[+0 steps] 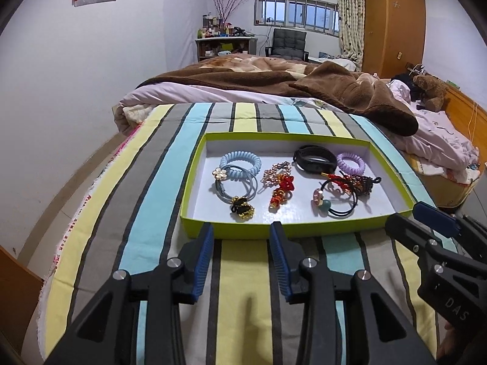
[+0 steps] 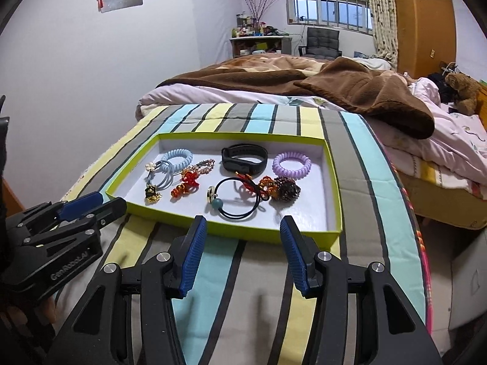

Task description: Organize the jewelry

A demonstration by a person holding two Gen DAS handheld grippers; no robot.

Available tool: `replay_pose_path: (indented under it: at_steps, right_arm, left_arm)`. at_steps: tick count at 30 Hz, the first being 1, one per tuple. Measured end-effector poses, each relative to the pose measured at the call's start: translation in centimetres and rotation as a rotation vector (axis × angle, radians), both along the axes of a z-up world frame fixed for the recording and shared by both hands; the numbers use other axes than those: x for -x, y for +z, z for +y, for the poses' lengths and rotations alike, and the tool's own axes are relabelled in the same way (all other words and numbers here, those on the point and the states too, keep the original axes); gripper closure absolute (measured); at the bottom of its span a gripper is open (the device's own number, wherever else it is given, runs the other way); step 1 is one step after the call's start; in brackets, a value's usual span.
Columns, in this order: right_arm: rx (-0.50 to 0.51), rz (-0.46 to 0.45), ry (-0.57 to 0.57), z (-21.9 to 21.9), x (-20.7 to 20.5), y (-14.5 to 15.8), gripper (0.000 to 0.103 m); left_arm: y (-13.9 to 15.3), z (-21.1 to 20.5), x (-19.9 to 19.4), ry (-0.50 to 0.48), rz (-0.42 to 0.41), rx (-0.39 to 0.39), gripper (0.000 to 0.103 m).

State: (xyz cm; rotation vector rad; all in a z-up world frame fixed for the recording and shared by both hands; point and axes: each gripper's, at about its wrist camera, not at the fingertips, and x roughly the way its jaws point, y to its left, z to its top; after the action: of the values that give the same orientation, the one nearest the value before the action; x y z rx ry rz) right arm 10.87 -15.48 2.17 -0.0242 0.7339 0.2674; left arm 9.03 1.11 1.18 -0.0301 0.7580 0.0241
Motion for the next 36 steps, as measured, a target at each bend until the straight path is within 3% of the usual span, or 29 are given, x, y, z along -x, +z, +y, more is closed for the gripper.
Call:
replay_pose_path:
  at_steps: [36]
  right_arm:
    - [-0.008,-0.001,-0.008,-0.23,0.77,0.56,0.052]
  left_arm:
    - [0.48,-0.04,0.60,-0.004,-0.007,0.018,0.064]
